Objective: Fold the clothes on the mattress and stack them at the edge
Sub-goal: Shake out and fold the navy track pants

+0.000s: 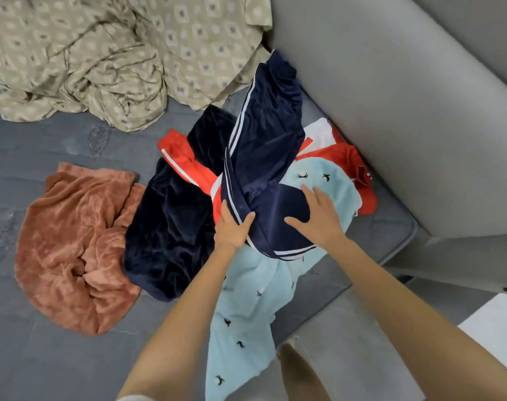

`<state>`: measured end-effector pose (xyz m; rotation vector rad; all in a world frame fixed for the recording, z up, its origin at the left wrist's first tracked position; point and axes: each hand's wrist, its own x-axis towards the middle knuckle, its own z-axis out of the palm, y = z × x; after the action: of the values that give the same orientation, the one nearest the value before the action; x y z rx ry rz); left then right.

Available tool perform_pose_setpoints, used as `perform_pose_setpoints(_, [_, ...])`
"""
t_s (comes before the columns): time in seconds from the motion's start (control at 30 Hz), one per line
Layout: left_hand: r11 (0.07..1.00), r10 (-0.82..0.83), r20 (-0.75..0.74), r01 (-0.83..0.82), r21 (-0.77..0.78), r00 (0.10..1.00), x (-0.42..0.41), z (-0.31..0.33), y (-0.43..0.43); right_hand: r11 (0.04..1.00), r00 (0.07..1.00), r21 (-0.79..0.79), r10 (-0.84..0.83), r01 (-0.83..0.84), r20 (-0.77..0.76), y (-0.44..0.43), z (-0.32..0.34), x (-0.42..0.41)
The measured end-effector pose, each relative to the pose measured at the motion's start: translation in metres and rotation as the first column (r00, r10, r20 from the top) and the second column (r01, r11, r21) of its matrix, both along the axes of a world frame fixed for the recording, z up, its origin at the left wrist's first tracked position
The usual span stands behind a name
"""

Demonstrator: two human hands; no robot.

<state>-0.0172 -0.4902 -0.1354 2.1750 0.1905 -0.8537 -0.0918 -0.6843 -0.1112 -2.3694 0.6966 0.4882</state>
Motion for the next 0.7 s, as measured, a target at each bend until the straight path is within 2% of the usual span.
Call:
perform_pose_setpoints(0.07, [0.984, 0.161, -0.040, -0.164, -0.071, 0.986, 0.006, -0.018, -0.015, 0.999, 0.999, -0.006, 0.037, -0.037, 0.005, -0.003, -0.022, 0.013])
perform_pose_setpoints(0.2, [0.961, 0.210, 0.054, -0.216, 0.173, 0.976, 0.010, -0.046, -0.027, 0.994, 0.994, 0.016, 0.105, -0.104, -0.021, 0.004, -0.049, 0.026])
perform_pose_setpoints(0.4, [0.974, 0.225, 0.121, -0.222, -0.039, 0.967, 0.007, -0.033, 0.006, 0.991, 0.984, 0.043, 0.131, -0.127, -0.116, 0.024, -0.052, 0.021])
perform_pose_setpoints(0.53, [0.956, 0.253, 0.247, -0.203, -0.209, 0.935, -0.006, 0.016, 0.033, 0.963, 0.995, 0.261, -0.089, 0.075, 0.041, 0.044, -0.020, 0.019])
perform_pose_setpoints(0.6, [0.942, 0.263, 0.310, -0.174, -0.286, 0.914, -0.015, 0.045, 0.049, 0.951, 0.977, 0.299, -0.137, 0.084, 0.163, 0.062, 0.003, 0.021])
perform_pose_setpoints(0.7, [0.945, 0.223, 0.430, -0.086, -0.317, 0.875, -0.032, 0.085, 0.085, 0.982, 0.924, 0.113, 0.099, -0.150, 0.370, 0.095, 0.040, 0.025])
